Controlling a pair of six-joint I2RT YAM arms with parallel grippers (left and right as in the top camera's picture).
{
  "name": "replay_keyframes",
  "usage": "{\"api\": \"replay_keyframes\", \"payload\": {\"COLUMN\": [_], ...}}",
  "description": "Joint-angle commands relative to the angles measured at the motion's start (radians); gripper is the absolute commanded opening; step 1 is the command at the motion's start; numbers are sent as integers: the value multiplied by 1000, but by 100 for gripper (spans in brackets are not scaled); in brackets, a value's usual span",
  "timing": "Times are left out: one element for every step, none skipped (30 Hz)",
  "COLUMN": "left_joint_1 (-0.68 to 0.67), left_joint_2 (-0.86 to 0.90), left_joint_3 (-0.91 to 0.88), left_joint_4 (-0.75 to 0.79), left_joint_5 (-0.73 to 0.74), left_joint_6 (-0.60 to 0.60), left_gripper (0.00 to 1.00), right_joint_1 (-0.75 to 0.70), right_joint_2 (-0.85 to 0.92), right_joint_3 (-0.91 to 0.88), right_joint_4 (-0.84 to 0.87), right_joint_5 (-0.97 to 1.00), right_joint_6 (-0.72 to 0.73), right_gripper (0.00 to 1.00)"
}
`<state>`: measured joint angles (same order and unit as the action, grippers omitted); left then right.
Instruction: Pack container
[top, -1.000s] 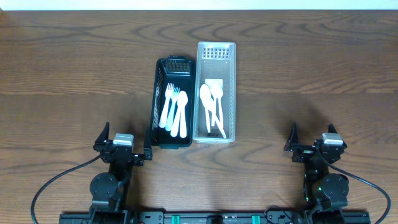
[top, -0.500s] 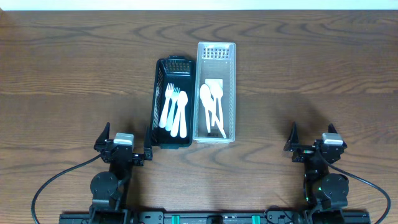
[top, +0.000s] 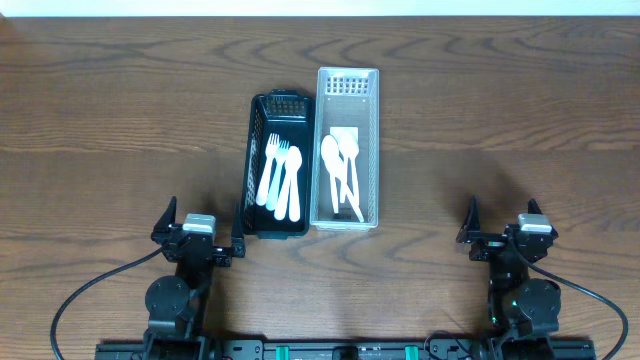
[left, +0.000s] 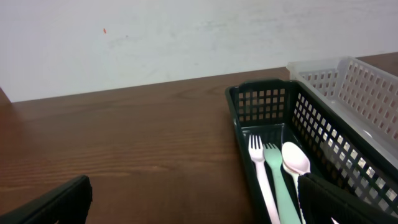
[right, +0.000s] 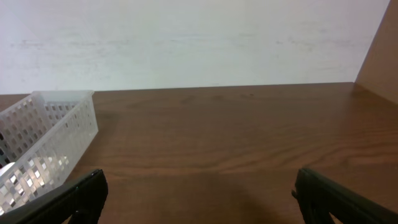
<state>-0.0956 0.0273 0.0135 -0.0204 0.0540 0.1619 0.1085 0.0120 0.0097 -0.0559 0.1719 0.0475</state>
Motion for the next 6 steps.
{"api": "replay_keyframes", "payload": {"left_joint_1": [-6, -6, -6, -6, -6, -6], "left_joint_2": [5, 5, 5, 5, 5, 5], "left_joint_3": [-9, -9, -9, -9, -9, -9], "left_joint_4": [-46, -46, -46, -46, -46, -46], "left_joint_5": [6, 6, 6, 6, 6, 6], "left_joint_6": [6, 6, 6, 6, 6, 6], "left_gripper": [98, 98, 98, 98, 98, 98], "right_joint_1": [1, 1, 1, 1, 1, 1], "right_joint_2": [-7, -7, -7, -7, -7, -7], "right_joint_3": [-4, -4, -4, -4, -4, -4], "right_joint_4": [-3, -3, -3, -3, -3, -3], "right_joint_5": [-6, -6, -6, -6, -6, -6], "right_joint_6": [-11, -11, -11, -11, -11, -11], "right_gripper": [99, 99, 99, 99, 99, 99]}}
